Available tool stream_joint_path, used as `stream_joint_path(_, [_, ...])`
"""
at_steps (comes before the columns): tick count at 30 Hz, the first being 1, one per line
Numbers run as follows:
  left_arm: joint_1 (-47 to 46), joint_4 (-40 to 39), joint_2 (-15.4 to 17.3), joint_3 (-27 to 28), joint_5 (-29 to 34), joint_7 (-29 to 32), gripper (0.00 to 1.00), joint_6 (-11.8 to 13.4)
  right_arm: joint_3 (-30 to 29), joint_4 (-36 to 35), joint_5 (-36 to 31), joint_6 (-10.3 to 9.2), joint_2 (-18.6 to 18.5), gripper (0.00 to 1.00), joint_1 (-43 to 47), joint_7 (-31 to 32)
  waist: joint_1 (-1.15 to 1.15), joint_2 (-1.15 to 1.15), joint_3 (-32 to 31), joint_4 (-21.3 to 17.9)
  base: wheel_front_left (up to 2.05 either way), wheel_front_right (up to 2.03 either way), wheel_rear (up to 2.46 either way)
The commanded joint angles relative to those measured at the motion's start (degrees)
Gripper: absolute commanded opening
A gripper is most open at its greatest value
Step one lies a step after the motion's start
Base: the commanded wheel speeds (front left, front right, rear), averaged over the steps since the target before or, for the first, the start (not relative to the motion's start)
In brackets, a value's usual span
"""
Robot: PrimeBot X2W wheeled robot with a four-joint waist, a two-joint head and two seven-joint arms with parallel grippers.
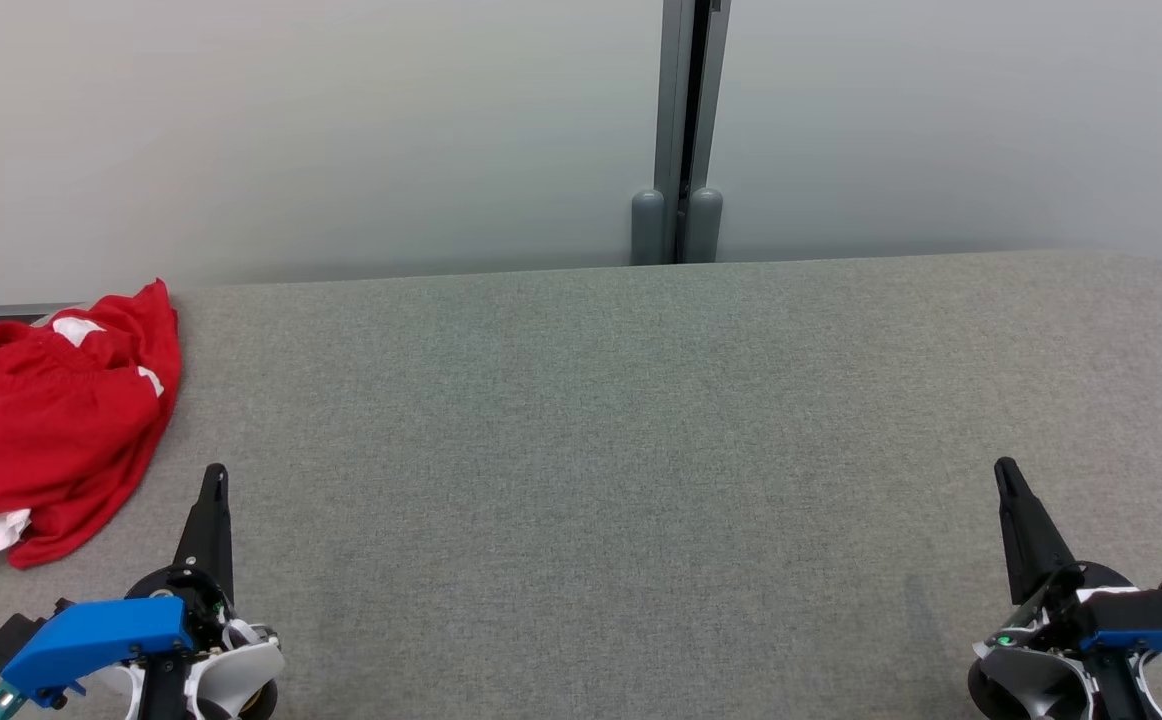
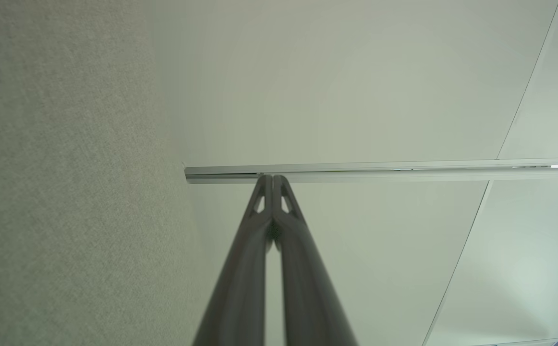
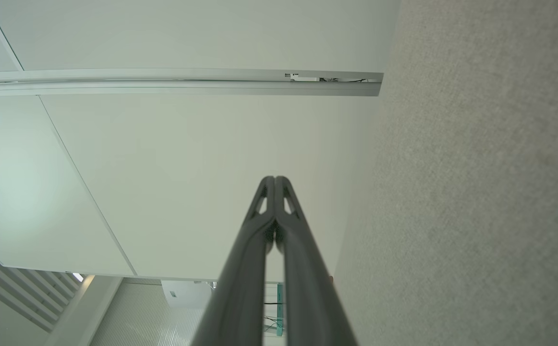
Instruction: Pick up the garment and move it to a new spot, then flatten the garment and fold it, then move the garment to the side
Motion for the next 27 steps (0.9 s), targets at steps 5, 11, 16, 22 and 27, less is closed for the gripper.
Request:
stream_joint_path(5, [-0.65, -0.25, -0.1, 0.01, -0.12, 0.13, 0.0, -0.26, -0.06, -0.2, 0.14, 0.0, -0.1, 0.0, -0.6, 0.09, 0.0, 0.0, 0.0, 0.0, 0.0, 0.0, 0.0])
stream_joint_path(11, [-0.65, -0.25, -0.1, 0.01, -0.12, 0.12, 0.0, -0.26, -0.06, -0.2, 0.14, 0.0, -0.1, 0.0, -0.6, 0.09, 0.0, 0.0, 0.0, 0.0, 0.0, 0.0, 0.0])
stream_joint_path(16, [-0.65, -0.25, -0.1, 0.01, -0.12, 0.12, 0.0, -0.26, -0.06, -0.2, 0.14, 0.01, -0.1, 0.0, -0.6, 0.09, 0.0, 0.0, 0.0, 0.0, 0.0, 0.0, 0.0])
stream_joint_path(22, [1.95, 1.6, -0.23, -0.39, 0.13, -0.39, 1.0, 0.01, 0.52, 1.7, -0.09, -0.04, 0.27, 1.0, 1.51, -0.38, 0.0, 0.0, 0.0, 0.0, 0.0, 0.0, 0.0])
stream_joint_path(27, [2.6, 0.5, -0.2, -1.64, 0.8, -1.89, 1.0, 0.01, 1.73, 1.32, -0.74, -0.04, 0.24, 1.0, 1.78, -1.88, 0.0, 0.0, 0.01, 0.0, 0.0, 0.0, 0.0])
